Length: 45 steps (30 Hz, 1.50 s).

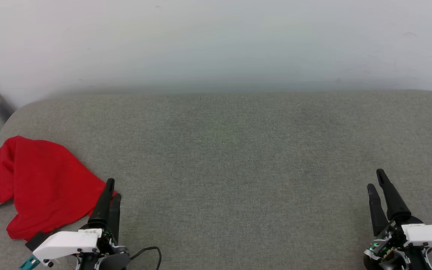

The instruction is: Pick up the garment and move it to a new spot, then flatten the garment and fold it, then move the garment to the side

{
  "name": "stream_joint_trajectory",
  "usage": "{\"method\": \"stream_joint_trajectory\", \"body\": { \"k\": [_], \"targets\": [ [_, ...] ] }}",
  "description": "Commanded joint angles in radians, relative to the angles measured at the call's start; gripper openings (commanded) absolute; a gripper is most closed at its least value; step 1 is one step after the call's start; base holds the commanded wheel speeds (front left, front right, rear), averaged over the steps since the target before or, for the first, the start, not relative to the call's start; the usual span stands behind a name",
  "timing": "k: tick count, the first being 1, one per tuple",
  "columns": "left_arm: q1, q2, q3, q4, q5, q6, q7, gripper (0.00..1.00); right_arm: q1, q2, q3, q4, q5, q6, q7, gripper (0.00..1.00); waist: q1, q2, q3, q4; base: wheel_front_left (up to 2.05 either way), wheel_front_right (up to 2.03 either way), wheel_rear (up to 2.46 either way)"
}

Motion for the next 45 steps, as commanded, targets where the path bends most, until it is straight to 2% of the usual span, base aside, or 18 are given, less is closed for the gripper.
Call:
{"method": "stream_joint_trajectory", "body": {
  "k": [1,9,19,33,45],
  "targets": [
    [-0.029,0.002,-0.012,-0.025,0.009,-0.002,-0.010,1.00,-0.015,-0.001,0.007,-0.026,-0.010,0.000,-0.009,1.00,0.0000,0.0000,0.000,0.000,0.00,0.00,0.00],
    [-0.031,0.003,-0.033,-0.064,0.098,-0.002,-0.049,1.00,-0.009,-0.012,0.032,-0.041,-0.096,0.000,-0.050,1.00,0.0000,0.0000,0.000,0.002,0.00,0.00,0.00],
    [-0.032,0.003,-0.055,-0.111,0.345,-0.002,-0.092,1.00,-0.011,-0.010,0.042,-0.066,-0.383,0.000,-0.093,1.00,0.0000,0.0000,0.000,0.006,0.00,0.00,0.00],
    [-0.034,0.013,-0.117,-0.129,0.716,0.025,-0.145,1.00,-0.010,-0.001,0.051,-0.086,-0.761,0.000,-0.122,1.00,0.0000,0.0000,0.000,0.012,0.00,0.00,0.00],
    [-0.043,0.048,-0.171,-0.135,0.925,0.069,-0.185,1.00,0.006,0.000,0.047,-0.128,-1.001,0.000,-0.117,1.00,0.0000,0.0000,-0.001,0.019,0.00,0.00,0.00]
  ]
}}
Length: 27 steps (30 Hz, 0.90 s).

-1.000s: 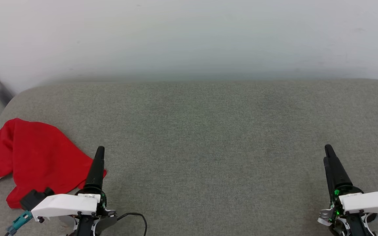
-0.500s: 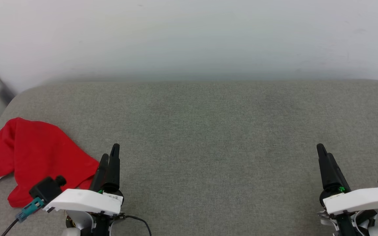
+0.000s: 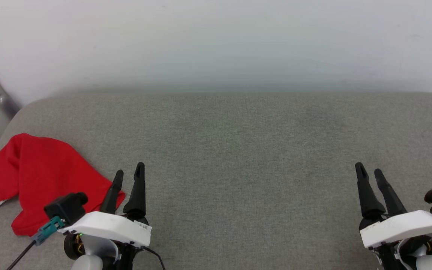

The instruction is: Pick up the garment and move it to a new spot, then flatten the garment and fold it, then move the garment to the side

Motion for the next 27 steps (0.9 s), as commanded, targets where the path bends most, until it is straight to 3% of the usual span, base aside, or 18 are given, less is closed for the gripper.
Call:
{"method": "stream_joint_trajectory", "body": {
  "k": [1,27],
  "targets": [
    [-0.027,0.012,-0.009,-0.016,0.039,0.008,-0.010,1.00,0.003,0.001,-0.003,-0.023,-0.042,0.000,-0.004,1.00,0.0000,0.0000,0.000,0.001,0.00,0.00,0.00],
    [-0.050,0.076,-0.119,0.003,0.319,0.094,-0.079,1.00,0.042,0.001,-0.009,-0.091,-0.340,0.000,0.005,1.00,0.0000,0.0000,-0.006,0.008,0.00,0.00,0.00]
  ]
}}
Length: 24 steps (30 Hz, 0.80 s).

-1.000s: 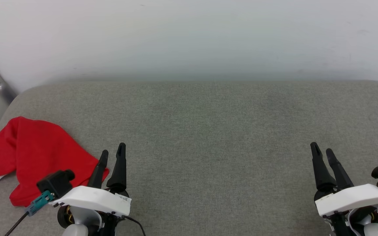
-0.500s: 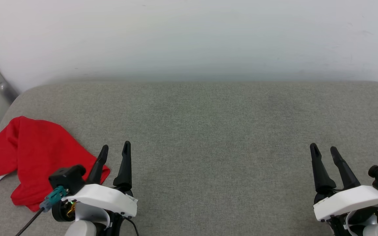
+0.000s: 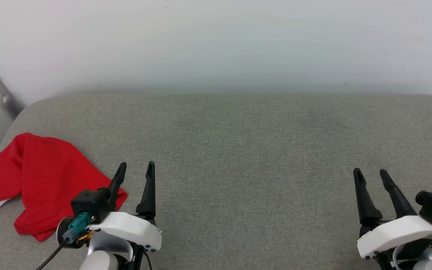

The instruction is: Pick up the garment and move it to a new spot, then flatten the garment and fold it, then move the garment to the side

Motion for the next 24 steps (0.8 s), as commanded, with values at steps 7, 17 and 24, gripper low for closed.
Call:
{"method": "stream_joint_trajectory", "body": {
  "k": [7,17,24],
  "targets": [
    [-0.026,0.014,-0.024,0.002,0.073,0.019,-0.023,1.00,0.011,0.001,-0.004,-0.020,-0.070,0.000,-0.007,1.00,0.0000,0.0000,-0.002,0.002,0.00,0.00,0.00],
    [-0.028,0.016,-0.045,0.017,0.147,0.030,-0.046,1.00,0.014,0.001,-0.004,-0.026,-0.150,0.000,-0.020,1.00,0.0000,0.0000,-0.003,0.007,0.00,0.00,0.00],
    [-0.025,0.009,-0.047,0.024,0.184,0.029,-0.063,1.00,0.015,0.001,-0.007,-0.022,-0.190,0.000,-0.032,1.00,0.0000,0.0000,-0.002,0.007,0.00,0.00,0.00]
  ]
}}
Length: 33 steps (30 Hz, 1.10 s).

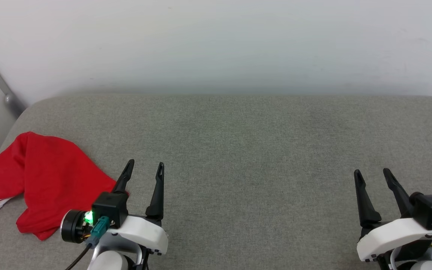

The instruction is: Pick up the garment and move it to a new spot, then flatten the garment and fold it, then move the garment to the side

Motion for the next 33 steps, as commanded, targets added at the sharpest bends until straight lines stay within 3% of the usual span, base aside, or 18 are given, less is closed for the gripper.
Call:
{"method": "stream_joint_trajectory", "body": {
  "k": [1,23,33],
  "targets": [
    [-0.011,0.000,-0.003,-0.001,0.021,0.002,-0.011,1.00,0.005,0.001,-0.001,-0.005,-0.023,0.000,-0.009,1.00,0.0000,0.0000,0.001,0.000,0.00,0.00,0.00],
    [-0.004,-0.028,0.011,0.019,0.143,-0.016,-0.051,1.00,0.009,0.002,0.004,0.005,-0.142,0.000,-0.047,1.00,0.0000,0.0000,0.005,0.001,0.00,0.00,0.00],
    [-0.002,-0.042,0.032,0.033,0.132,-0.030,-0.049,1.00,0.001,0.002,0.001,0.027,-0.113,0.000,-0.056,1.00,0.0000,0.0000,0.006,0.007,0.00,0.00,0.00]
  ]
}}
